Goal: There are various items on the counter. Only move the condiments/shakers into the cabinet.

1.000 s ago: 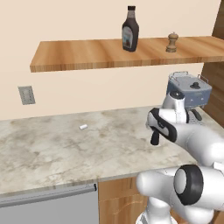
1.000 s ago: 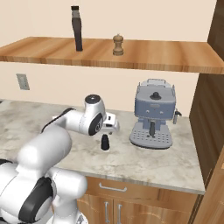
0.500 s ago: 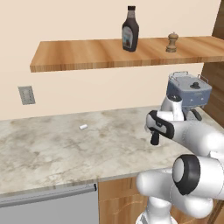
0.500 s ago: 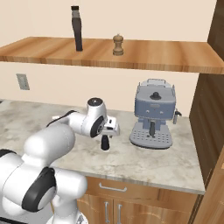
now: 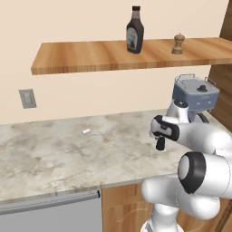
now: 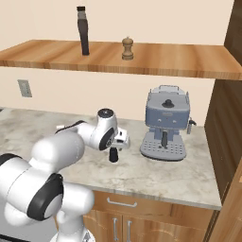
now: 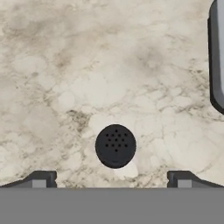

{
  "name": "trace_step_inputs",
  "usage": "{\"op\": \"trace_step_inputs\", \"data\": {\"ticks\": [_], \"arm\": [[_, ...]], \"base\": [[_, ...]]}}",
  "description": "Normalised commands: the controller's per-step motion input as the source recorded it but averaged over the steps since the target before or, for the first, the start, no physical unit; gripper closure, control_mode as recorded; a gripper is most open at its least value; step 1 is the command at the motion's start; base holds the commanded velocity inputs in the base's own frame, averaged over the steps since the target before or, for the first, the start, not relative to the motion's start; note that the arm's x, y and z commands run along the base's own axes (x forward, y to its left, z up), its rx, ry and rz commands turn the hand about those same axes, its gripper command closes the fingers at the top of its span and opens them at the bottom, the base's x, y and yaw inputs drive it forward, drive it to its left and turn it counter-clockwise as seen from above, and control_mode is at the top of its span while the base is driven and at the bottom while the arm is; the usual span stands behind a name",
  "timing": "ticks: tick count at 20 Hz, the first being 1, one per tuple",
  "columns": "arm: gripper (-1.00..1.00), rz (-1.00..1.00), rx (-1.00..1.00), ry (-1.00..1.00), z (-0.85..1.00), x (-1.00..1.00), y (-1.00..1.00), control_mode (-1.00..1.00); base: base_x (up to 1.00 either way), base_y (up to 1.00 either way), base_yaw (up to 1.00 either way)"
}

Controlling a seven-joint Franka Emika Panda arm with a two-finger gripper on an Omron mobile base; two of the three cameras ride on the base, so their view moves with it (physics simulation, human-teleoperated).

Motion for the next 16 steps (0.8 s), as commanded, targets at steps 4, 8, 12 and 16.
{"op": "trace_step_inputs", "data": {"ticks": [4,8,12,16], "arm": [[-1.00,0.00,0.00,0.00,-0.01,0.16,0.00,-1.00],[-1.00,0.00,0.00,0.00,-0.07,0.09,0.00,-1.00],[-1.00,0.00,0.00,0.00,-0.17,0.11,0.02,-1.00],[-1.00,0.00,0.00,0.00,-0.17,0.08,0.01,-1.00]], "base": [[0.00,0.00,0.00],[0.00,0.00,0.00],[0.00,0.00,0.00],[0.00,0.00,0.00]]}}
